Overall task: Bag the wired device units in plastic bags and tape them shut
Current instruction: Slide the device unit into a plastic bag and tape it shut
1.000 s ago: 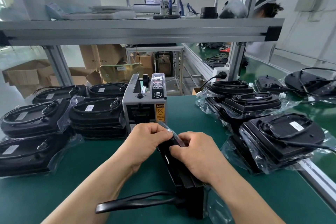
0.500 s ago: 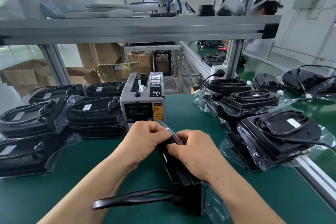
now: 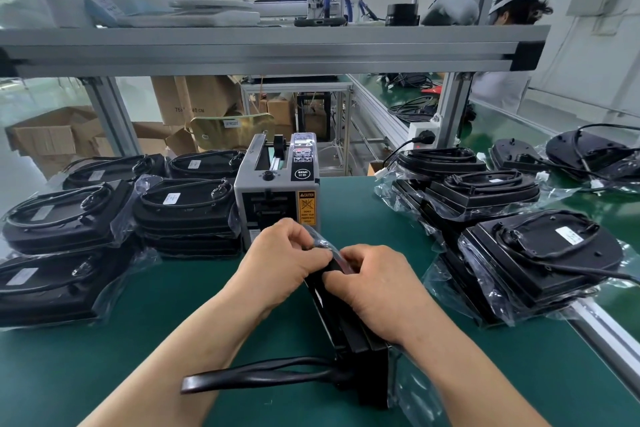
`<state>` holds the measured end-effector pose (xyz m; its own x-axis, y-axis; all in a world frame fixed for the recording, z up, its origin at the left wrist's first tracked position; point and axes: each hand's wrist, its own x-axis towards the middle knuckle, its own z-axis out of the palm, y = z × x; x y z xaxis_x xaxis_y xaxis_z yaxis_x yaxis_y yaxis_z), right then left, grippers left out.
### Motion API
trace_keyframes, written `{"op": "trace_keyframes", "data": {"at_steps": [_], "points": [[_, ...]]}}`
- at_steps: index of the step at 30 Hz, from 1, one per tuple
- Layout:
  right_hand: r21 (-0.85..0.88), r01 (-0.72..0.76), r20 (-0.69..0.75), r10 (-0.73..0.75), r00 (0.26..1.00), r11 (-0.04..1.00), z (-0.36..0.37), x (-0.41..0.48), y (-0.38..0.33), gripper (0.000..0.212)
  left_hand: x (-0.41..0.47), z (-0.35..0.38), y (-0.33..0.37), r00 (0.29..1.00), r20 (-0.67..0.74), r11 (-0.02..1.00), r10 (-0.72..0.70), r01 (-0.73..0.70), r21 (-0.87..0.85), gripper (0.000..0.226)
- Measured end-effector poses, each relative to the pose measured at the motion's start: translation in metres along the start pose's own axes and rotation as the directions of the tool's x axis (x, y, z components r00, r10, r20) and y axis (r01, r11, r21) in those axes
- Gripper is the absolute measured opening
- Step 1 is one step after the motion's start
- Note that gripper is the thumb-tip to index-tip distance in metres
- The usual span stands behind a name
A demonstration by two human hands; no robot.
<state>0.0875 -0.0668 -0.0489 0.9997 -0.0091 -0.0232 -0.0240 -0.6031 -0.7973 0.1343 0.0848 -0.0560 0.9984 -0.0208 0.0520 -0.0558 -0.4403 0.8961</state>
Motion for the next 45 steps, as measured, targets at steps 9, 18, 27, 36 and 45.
{"op": "trace_keyframes", "data": {"at_steps": [9, 18, 27, 36, 45], "points": [[-0.028, 0.020, 0.002, -0.020, 1.000, 0.999, 0.002, -0.001, -0.004, 0.029, 0.001, 0.015, -0.008, 0.964, 0.029, 0.875, -0.264, 0.252, -0.414, 0.012], [-0.059, 0.041, -0.012, -0.041, 0.999, 0.997, -0.001, 0.000, 0.000, 0.028, -0.019, 0.023, -0.013, 0.980, 0.050, 0.851, -0.193, 0.192, -0.488, 0.043], [-0.106, 0.084, 0.251, -0.056, 0.966, 0.991, -0.016, 0.008, -0.001, 0.027, -0.028, 0.009, -0.023, 0.981, 0.008, 0.941, -0.196, 0.190, -0.282, 0.044], [0.480, -0.180, 0.620, -0.187, 0.762, 0.859, -0.017, 0.030, 0.003, 0.070, -0.082, -0.062, -0.057, 0.959, 0.282, 0.933, 0.017, 0.086, -0.349, 0.050], [0.650, -0.570, 0.696, -0.092, 0.712, 0.502, 0.074, 0.015, -0.047, 0.064, -0.113, -0.142, -0.092, 0.968, -0.197, 0.822, -0.154, 0.015, -0.569, 0.037]]}}
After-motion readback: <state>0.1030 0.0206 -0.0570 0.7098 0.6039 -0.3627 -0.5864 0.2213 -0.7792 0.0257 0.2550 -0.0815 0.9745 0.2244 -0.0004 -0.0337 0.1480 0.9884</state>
